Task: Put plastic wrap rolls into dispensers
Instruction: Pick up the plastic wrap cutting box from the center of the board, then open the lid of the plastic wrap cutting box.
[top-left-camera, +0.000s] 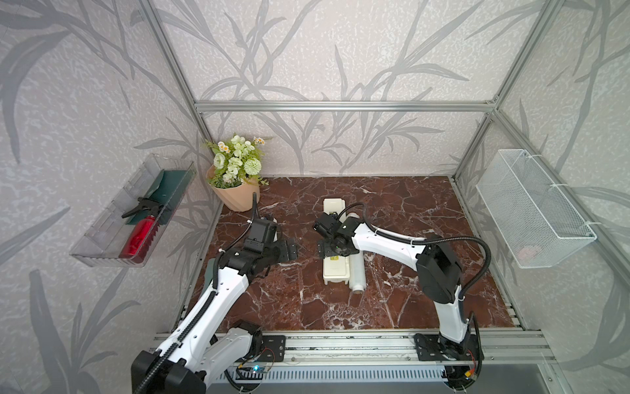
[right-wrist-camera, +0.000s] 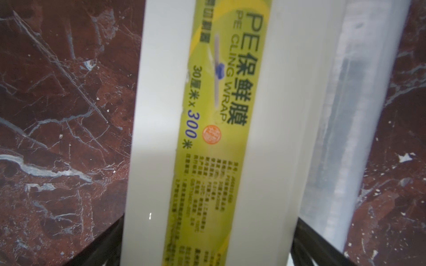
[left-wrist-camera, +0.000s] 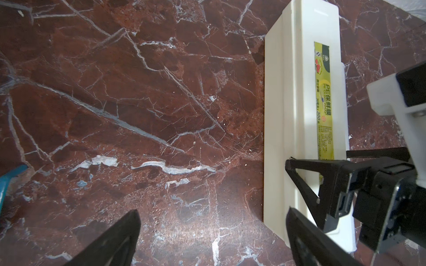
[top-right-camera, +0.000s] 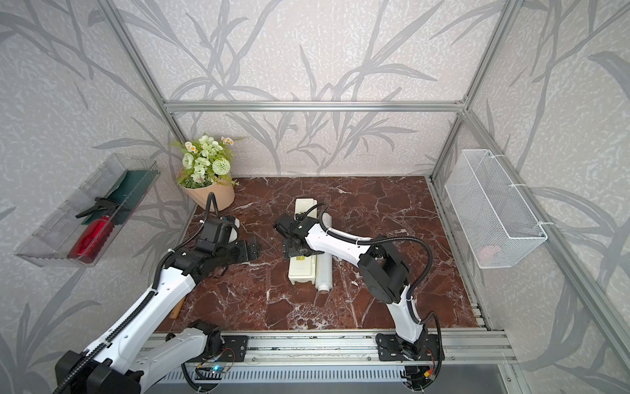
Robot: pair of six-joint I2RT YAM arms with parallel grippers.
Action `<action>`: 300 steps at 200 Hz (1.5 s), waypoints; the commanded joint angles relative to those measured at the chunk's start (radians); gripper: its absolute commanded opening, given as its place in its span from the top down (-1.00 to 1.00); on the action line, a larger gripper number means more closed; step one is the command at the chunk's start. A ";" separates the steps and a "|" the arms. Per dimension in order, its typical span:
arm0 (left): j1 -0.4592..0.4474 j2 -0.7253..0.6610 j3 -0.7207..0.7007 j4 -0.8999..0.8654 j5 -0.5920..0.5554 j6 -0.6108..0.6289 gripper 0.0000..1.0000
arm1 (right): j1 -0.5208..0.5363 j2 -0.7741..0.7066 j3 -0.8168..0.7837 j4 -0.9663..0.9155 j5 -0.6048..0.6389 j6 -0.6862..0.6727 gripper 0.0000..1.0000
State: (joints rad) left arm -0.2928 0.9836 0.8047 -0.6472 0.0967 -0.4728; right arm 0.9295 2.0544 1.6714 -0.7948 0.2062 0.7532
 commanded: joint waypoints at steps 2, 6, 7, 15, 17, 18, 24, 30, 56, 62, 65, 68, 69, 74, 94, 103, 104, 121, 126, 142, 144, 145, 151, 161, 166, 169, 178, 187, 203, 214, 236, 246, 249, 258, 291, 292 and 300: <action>-0.004 -0.036 -0.040 0.079 0.029 -0.022 -0.82 | 0.003 0.016 0.008 -0.052 0.023 0.024 -1.00; -0.005 -0.042 -0.047 0.090 0.032 -0.024 -0.80 | 0.003 0.010 0.004 -0.049 0.025 0.026 -0.97; -0.005 -0.043 -0.049 0.092 0.033 -0.025 -0.79 | 0.003 0.009 0.004 -0.048 0.025 0.026 -0.96; -0.005 -0.049 -0.058 0.110 0.037 -0.031 -0.78 | 0.003 0.000 -0.001 -0.038 0.025 0.023 -0.90; -0.006 -0.049 -0.058 0.113 0.038 -0.032 -0.77 | 0.003 -0.002 -0.001 -0.036 0.025 0.023 -0.89; -0.006 -0.050 -0.059 0.113 0.038 -0.033 -0.77 | 0.002 -0.002 -0.002 -0.035 0.025 0.023 -0.88; -0.007 -0.051 -0.060 0.120 0.042 -0.039 -0.74 | 0.002 -0.003 0.000 -0.035 0.025 0.024 -0.83; -0.010 -0.055 -0.062 0.127 0.045 -0.045 -0.71 | 0.000 -0.002 0.004 -0.034 0.023 0.026 -0.78; -0.065 -0.077 -0.093 0.216 0.038 -0.057 -0.69 | -0.006 0.003 0.038 -0.057 0.010 0.017 -0.72; -0.085 -0.085 -0.107 0.244 0.021 -0.053 -0.69 | -0.007 0.003 0.046 -0.060 0.012 0.014 -0.72; -0.096 -0.090 -0.112 0.261 0.012 -0.050 -0.69 | -0.008 0.001 0.050 -0.061 0.012 0.015 -0.72; -0.104 -0.094 -0.121 0.280 0.004 -0.047 -0.69 | -0.009 0.000 0.054 -0.062 0.010 0.012 -0.73; -0.107 -0.095 -0.123 0.286 0.001 -0.046 -0.69 | -0.009 0.000 0.056 -0.062 0.010 0.013 -0.73; -0.122 -0.100 -0.135 0.315 -0.011 -0.038 -0.69 | -0.011 -0.003 0.063 -0.064 0.009 0.011 -0.72; -0.197 -0.115 -0.183 0.435 -0.079 -0.004 -0.71 | -0.031 -0.015 0.084 -0.072 -0.012 0.033 -0.69; -0.223 -0.114 -0.199 0.480 -0.110 0.009 -0.72 | -0.047 -0.022 0.085 -0.062 -0.040 0.039 -0.68; -0.224 -0.114 -0.201 0.484 -0.113 0.011 -0.72 | -0.050 -0.022 0.085 -0.062 -0.044 0.040 -0.68; -0.262 -0.122 -0.253 0.583 -0.153 0.046 -0.77 | -0.084 -0.036 0.088 -0.057 -0.076 0.072 -0.63; -0.272 -0.125 -0.273 0.619 -0.159 0.059 -0.79 | -0.093 -0.040 0.094 -0.061 -0.082 0.084 -0.62; -0.302 -0.130 -0.326 0.727 -0.176 0.105 -0.90 | -0.127 -0.061 0.100 -0.045 -0.115 0.104 -0.61; -0.305 -0.131 -0.332 0.740 -0.178 0.112 -0.91 | -0.131 -0.063 0.100 -0.040 -0.119 0.105 -0.61; -0.306 -0.130 -0.334 0.744 -0.179 0.114 -0.91 | -0.133 -0.065 0.100 -0.038 -0.120 0.107 -0.61; -0.315 -0.127 -0.349 0.774 -0.185 0.136 -0.92 | -0.145 -0.071 0.104 -0.029 -0.129 0.112 -0.61; -0.324 -0.122 -0.369 0.821 -0.179 0.178 -0.94 | -0.160 -0.073 0.132 -0.039 -0.136 0.114 -0.61; -0.331 -0.118 -0.382 0.846 -0.177 0.202 -0.96 | -0.166 -0.070 0.154 -0.056 -0.134 0.114 -0.61; -0.334 -0.116 -0.389 0.862 -0.175 0.214 -0.97 | -0.170 -0.066 0.170 -0.067 -0.134 0.114 -0.61; -0.341 -0.114 -0.413 0.916 -0.159 0.257 -0.98 | -0.180 -0.057 0.209 -0.096 -0.138 0.117 -0.59; -0.348 -0.112 -0.436 0.958 -0.148 0.299 -0.98 | -0.190 -0.053 0.237 -0.107 -0.149 0.122 -0.58; -0.358 -0.112 -0.481 1.048 -0.139 0.369 -0.98 | -0.206 -0.047 0.267 -0.102 -0.186 0.144 -0.58; -0.365 -0.111 -0.508 1.099 -0.128 0.419 -0.98 | -0.210 -0.040 0.293 -0.109 -0.191 0.156 -0.56; -0.374 -0.127 -0.536 1.144 -0.108 0.483 -0.98 | -0.223 -0.015 0.372 -0.143 -0.193 0.169 -0.55; -0.376 -0.135 -0.543 1.159 -0.090 0.501 -0.98 | -0.226 0.002 0.415 -0.166 -0.191 0.172 -0.55; -0.377 -0.135 -0.544 1.164 -0.083 0.504 -0.98 | -0.227 0.006 0.429 -0.173 -0.189 0.172 -0.55; -0.380 -0.133 -0.551 1.187 -0.069 0.517 -0.98 | -0.228 0.015 0.462 -0.190 -0.187 0.173 -0.55; -0.401 -0.073 -0.562 1.277 -0.129 0.558 -0.98 | -0.226 0.022 0.504 -0.220 -0.187 0.211 -0.56; -0.402 -0.071 -0.565 1.283 -0.132 0.559 -0.98 | -0.226 0.022 0.504 -0.220 -0.188 0.213 -0.56; -0.410 -0.052 -0.576 1.338 -0.158 0.569 -0.98 | -0.224 0.018 0.497 -0.218 -0.189 0.228 -0.55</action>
State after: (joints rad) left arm -0.6838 0.8909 0.2600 0.5327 -0.0078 0.0235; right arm 0.7059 2.0674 2.1475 -0.9798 0.0166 0.9379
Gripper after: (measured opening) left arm 0.992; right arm 0.879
